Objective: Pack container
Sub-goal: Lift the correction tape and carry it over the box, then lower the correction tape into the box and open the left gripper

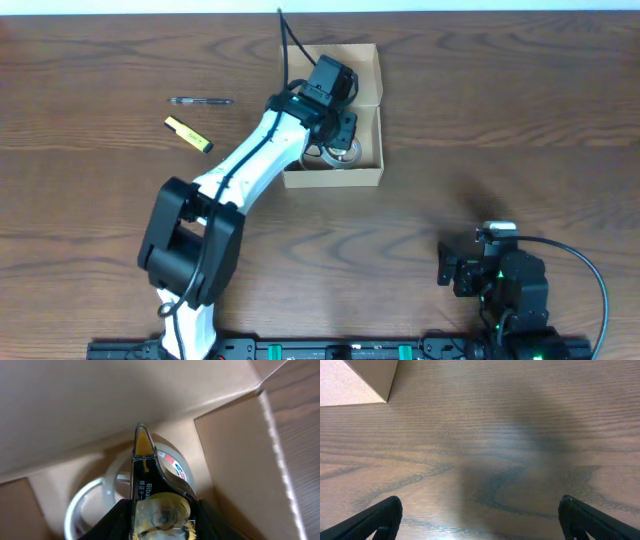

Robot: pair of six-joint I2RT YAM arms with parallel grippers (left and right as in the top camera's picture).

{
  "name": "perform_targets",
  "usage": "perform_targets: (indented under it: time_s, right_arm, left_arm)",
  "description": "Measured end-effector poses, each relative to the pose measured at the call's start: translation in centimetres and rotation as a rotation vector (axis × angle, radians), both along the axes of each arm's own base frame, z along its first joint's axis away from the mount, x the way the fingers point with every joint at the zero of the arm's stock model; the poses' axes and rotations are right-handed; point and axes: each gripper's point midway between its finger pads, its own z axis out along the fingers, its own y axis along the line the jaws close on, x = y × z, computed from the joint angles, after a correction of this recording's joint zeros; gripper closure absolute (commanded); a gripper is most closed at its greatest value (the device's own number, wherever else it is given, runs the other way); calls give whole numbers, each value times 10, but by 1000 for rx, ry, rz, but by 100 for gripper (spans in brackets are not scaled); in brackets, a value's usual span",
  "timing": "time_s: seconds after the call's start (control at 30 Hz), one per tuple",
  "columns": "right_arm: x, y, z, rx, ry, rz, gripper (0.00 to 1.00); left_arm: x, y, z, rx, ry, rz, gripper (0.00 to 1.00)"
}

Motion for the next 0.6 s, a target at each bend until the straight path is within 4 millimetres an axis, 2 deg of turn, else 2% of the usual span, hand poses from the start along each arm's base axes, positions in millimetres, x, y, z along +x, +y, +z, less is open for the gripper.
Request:
perform_targets:
  time_s: [0.13,0.3,0.6]
  right_arm:
    - [0,0,0,0,0,0,1]
    - [0,0,0,0,0,0,1]
    - [0,0,0,0,0,0,1]
  left_arm:
    - [-3,-2,-11,6,26,7,79]
    - [-3,-3,-13,5,34,17,78]
    - [-3,-3,-13,5,34,19,68]
